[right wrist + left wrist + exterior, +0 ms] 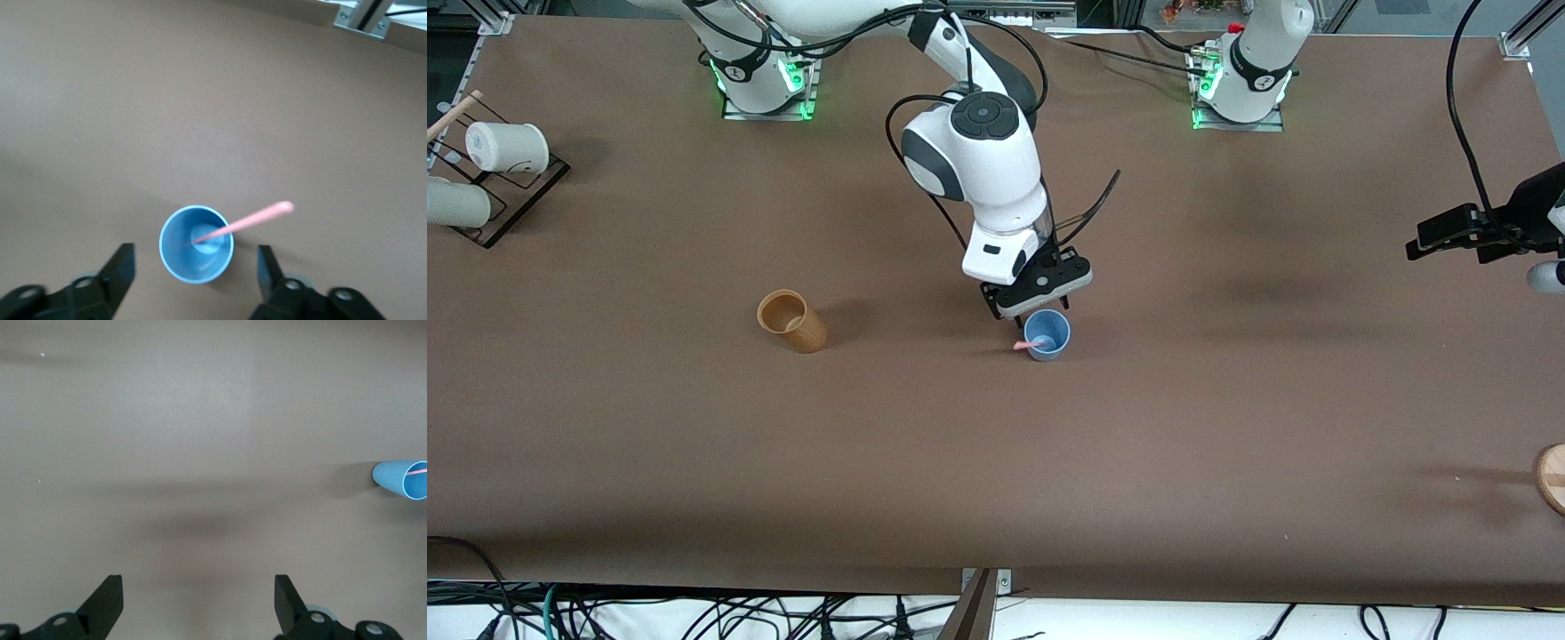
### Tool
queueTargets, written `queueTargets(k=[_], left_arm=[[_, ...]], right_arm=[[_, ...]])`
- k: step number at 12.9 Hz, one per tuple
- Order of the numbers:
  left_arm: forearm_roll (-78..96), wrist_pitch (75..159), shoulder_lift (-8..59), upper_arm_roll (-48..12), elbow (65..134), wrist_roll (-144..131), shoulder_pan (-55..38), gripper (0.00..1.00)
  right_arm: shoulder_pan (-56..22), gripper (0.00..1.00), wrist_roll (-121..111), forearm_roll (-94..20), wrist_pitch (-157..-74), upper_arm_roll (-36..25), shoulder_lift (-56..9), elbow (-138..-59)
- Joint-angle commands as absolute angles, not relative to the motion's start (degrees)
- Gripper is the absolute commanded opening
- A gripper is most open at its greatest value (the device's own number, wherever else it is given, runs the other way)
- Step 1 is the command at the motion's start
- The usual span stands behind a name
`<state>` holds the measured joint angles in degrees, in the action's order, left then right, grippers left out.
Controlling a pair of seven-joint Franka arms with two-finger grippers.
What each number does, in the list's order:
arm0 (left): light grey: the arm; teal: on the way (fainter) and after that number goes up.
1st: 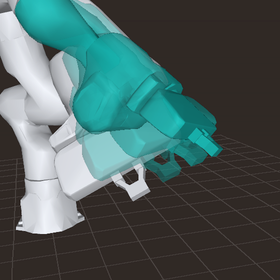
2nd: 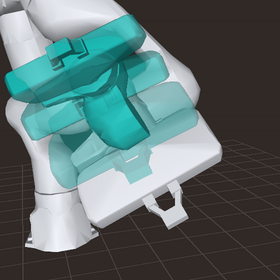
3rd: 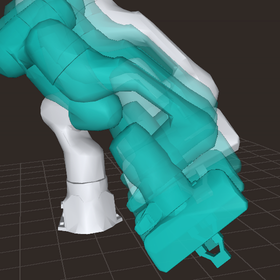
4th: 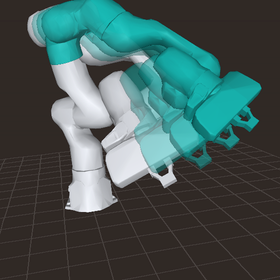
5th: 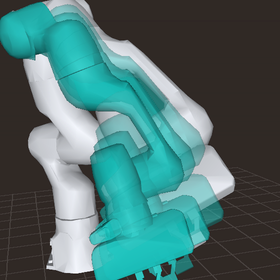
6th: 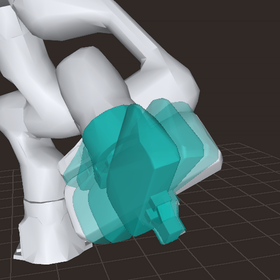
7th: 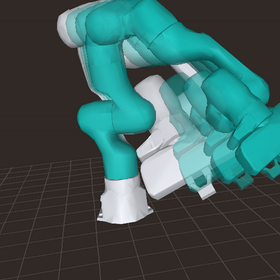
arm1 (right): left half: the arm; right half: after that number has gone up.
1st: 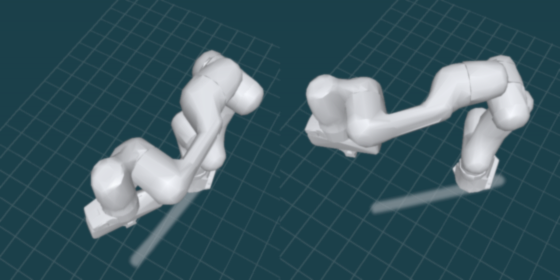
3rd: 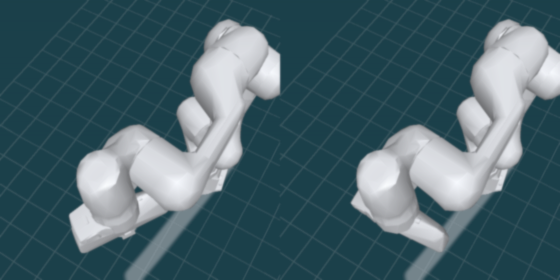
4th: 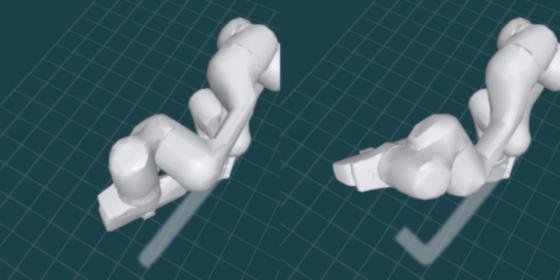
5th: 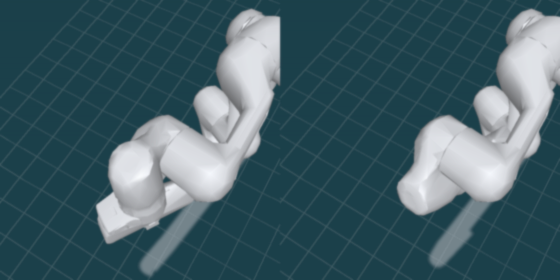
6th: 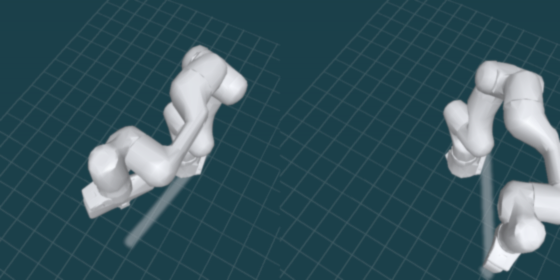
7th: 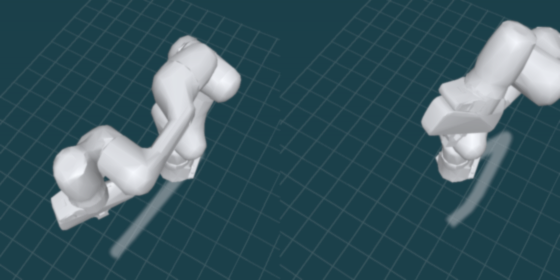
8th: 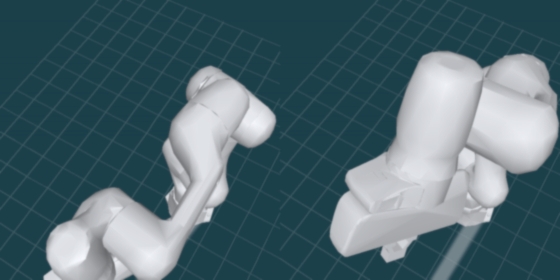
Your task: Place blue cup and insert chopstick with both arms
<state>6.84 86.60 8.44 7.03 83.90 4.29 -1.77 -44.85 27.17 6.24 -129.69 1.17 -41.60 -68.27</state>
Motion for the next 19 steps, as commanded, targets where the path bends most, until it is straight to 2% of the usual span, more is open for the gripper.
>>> queueTargets(k=[1,6,9,15,17,19], left_arm=[[5.7,86.9,8.5,6.7,83.6,5.5,-1.9,1.00],[5.9,86.9,8.5,6.6,83.6,5.4,-2.1,1.00],[5.9,86.9,8.5,6.6,83.6,5.5,-2.1,1.00],[6.0,86.7,8.6,6.6,83.8,5.5,-2.1,1.00],[6.0,86.7,8.6,6.6,83.8,5.6,-2.1,1.00],[6.0,86.7,8.6,6.6,83.8,5.5,-2.1,1.00]], right_arm=[[-43.1,1.00,27.3,6.8,-122.6,1.3,-39.0,-67.1],[-36.8,1.00,20.5,4.5,-105.4,1.2,-32.4,-67.1],[-31.6,1.00,11.5,-2.5,-100.1,0.4,-27.7,-68.5],[-19.6,1.00,-5.6,-3.2,-97.8,0.2,-4.4,-94.8],[-16.0,1.00,-10.5,-3.1,-94.6,0.1,-0.5,-97.1],[-13.0,1.00,-13.5,-3.0,-92.4,0.0,0.7,-97.2]])
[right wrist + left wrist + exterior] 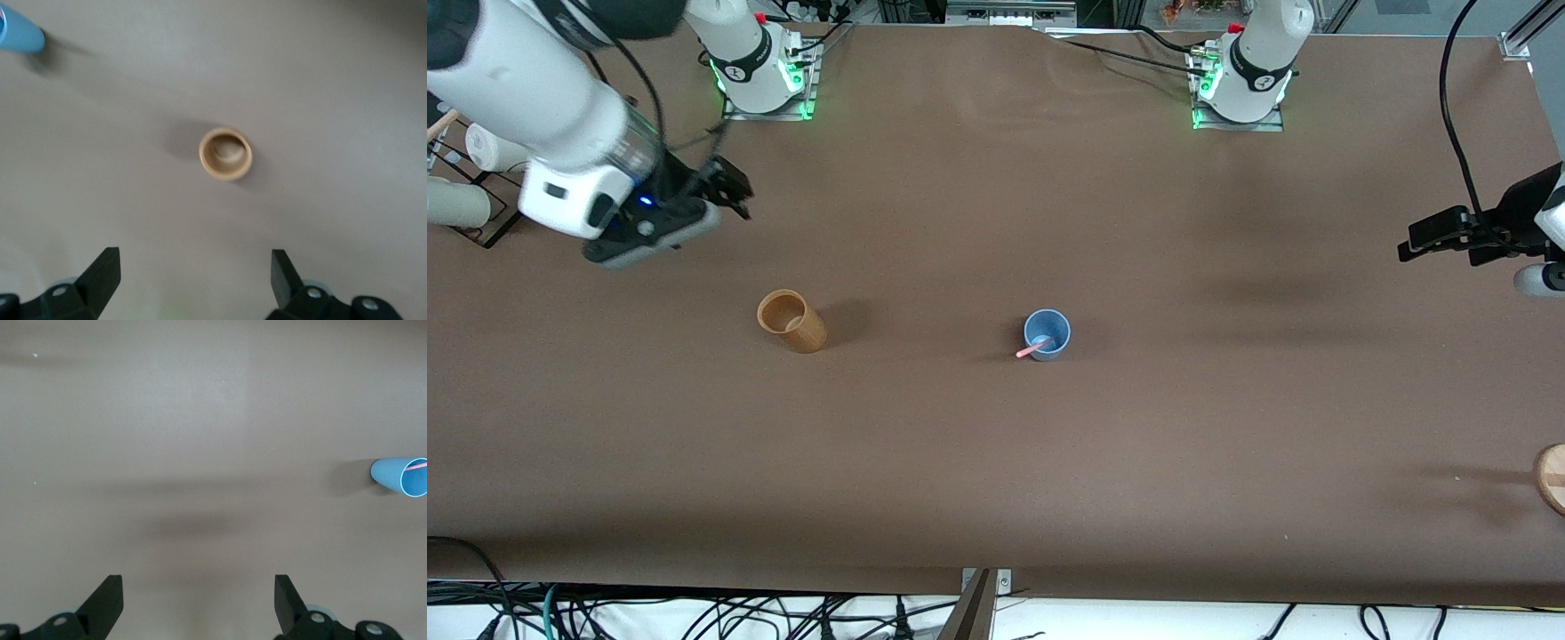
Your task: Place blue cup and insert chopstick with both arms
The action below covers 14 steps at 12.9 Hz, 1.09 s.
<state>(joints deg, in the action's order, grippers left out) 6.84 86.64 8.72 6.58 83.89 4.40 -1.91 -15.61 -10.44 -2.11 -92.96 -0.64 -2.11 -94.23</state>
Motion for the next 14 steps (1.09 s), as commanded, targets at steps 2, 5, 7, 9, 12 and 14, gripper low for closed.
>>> queueTargets(k=[2,5,7,9,12,14], left_arm=[[6.0,86.7,8.6,6.6,83.8,5.5,-2.1,1.00],[6.0,86.7,8.9,6.6,83.7,5.6,-2.2,1.00],[5.9,86.7,9.0,6.6,83.7,5.6,-2.2,1.00],[5.8,86.7,9.0,6.6,83.7,5.6,-2.2,1.00],[5.7,86.7,9.0,6.6,83.6,5.5,-2.1,1.00],[5.5,86.7,9.0,6.6,83.6,5.4,-2.1,1.00]], right_arm=[[-11.5,1.00,-15.3,-2.6,-91.6,-0.1,1.2,-97.1],[-11.5,1.00,-15.5,-2.1,-91.2,-2.2,1.0,-96.3],[-11.5,1.00,-14.9,-2.1,-91.2,-2.2,0.9,-96.0],[-11.5,1.00,-15.0,-1.7,-91.3,-2.5,0.8,-95.9],[-11.6,1.00,-14.7,-0.4,-91.1,-2.5,0.4,-94.7],[-11.5,1.00,-14.7,-0.4,-91.1,-2.5,0.3,-94.5]])
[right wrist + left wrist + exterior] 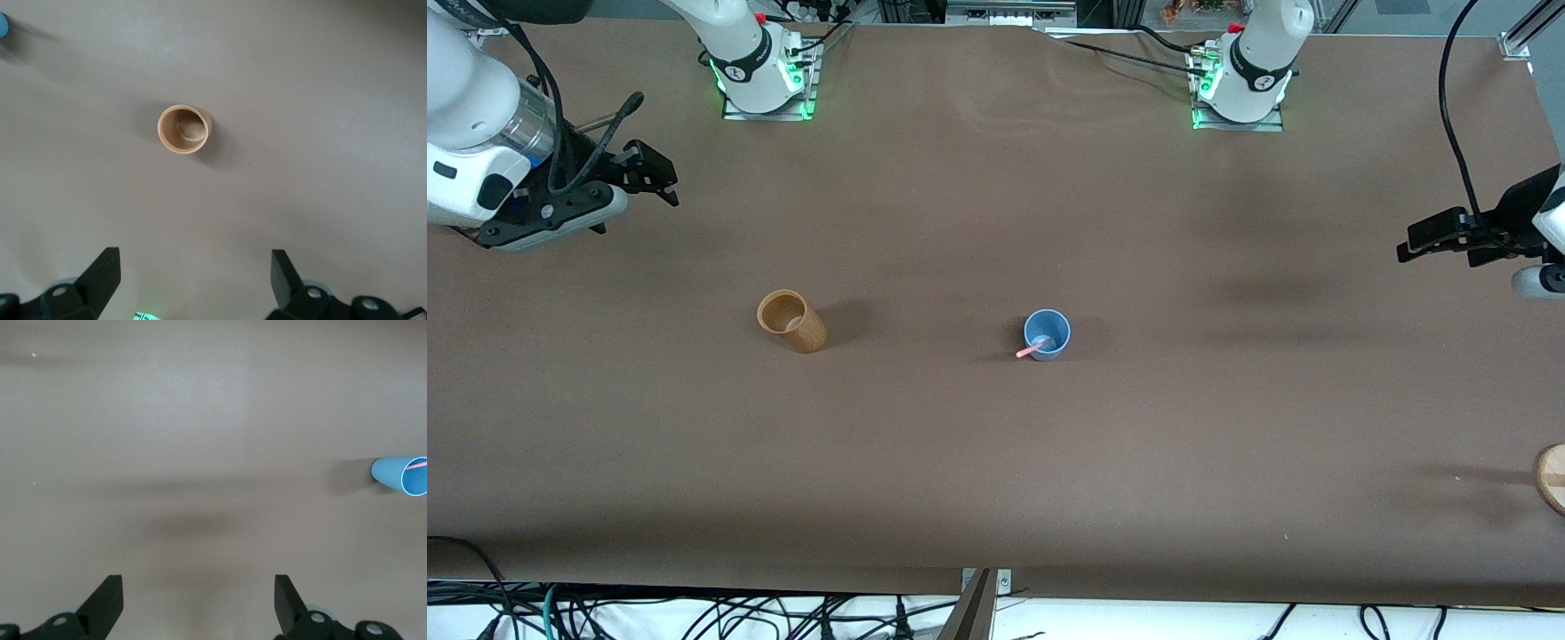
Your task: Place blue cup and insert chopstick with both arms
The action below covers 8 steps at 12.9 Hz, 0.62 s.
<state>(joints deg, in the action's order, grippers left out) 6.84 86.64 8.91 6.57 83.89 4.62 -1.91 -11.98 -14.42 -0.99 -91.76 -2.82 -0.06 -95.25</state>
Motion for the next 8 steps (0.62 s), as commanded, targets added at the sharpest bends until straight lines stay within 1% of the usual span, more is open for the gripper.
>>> queueTargets(k=[1,8], left_arm=[[5.4,86.7,9.0,6.6,83.5,5.4,-2.2,1.00],[5.9,86.4,9.0,6.5,82.4,5.5,-2.3,1.00]], right_arm=[[-11.3,1.00,-15.4,-0.4,-91.1,-2.8,-0.2,-94.5],[-11.2,1.00,-15.4,-1.1,-90.7,-5.4,-0.5,-92.7]])
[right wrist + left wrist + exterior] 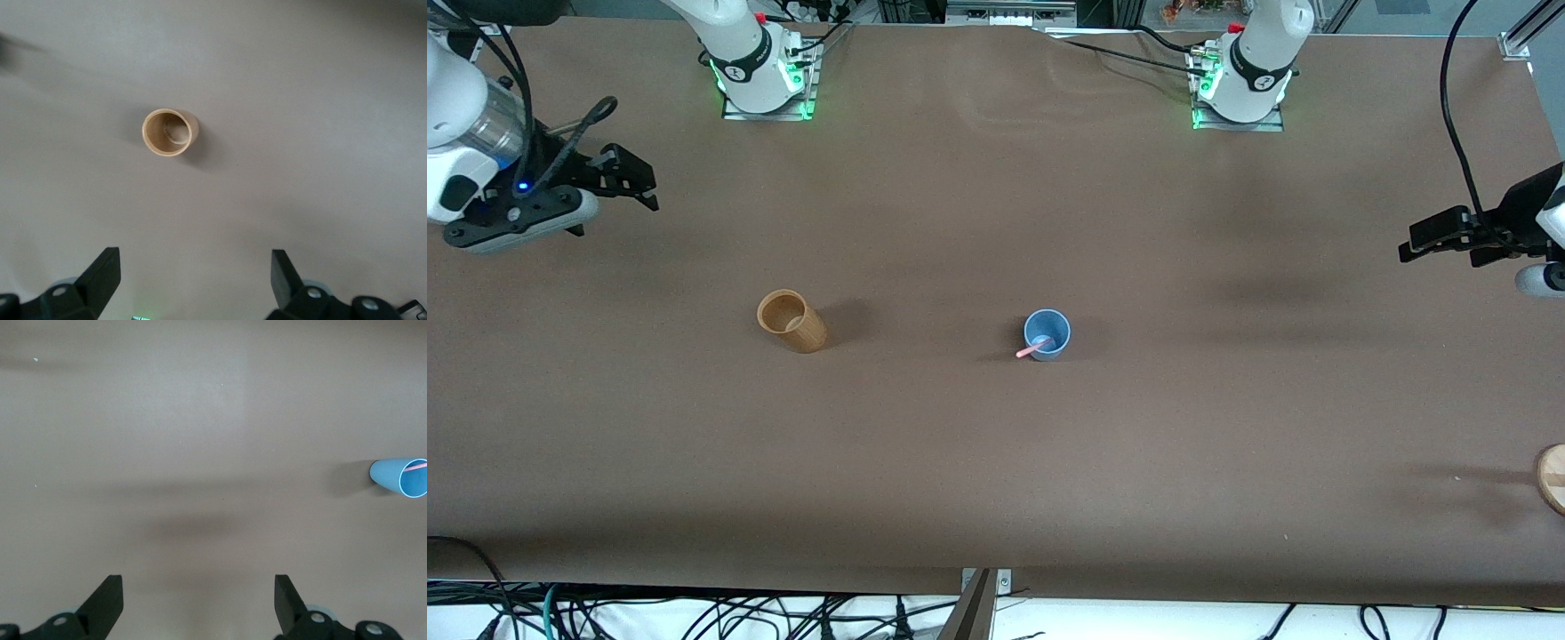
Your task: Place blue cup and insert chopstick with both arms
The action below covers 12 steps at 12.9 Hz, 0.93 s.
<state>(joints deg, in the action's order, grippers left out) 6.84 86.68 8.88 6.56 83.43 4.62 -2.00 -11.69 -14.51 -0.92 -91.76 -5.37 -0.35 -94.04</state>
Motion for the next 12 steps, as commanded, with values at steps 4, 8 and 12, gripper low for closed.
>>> queueTargets(k=[4,8,12], left_arm=[[6.1,86.4,9.0,6.5,82.4,5.5,-2.5,1.00],[5.5,86.4,9.0,6.5,82.4,5.4,-2.9,1.00],[5.2,86.4,9.0,6.5,82.4,5.4,-2.8,1.00]], right_arm=[[-11.2,1.00,-15.3,-0.8,-90.5,-5.4,-0.4,-92.7],[-11.2,1.00,-15.2,-0.6,-90.4,-5.3,-0.4,-92.7],[-11.3,1.00,-15.2,-0.5,-90.1,-5.3,-0.4,-92.7]])
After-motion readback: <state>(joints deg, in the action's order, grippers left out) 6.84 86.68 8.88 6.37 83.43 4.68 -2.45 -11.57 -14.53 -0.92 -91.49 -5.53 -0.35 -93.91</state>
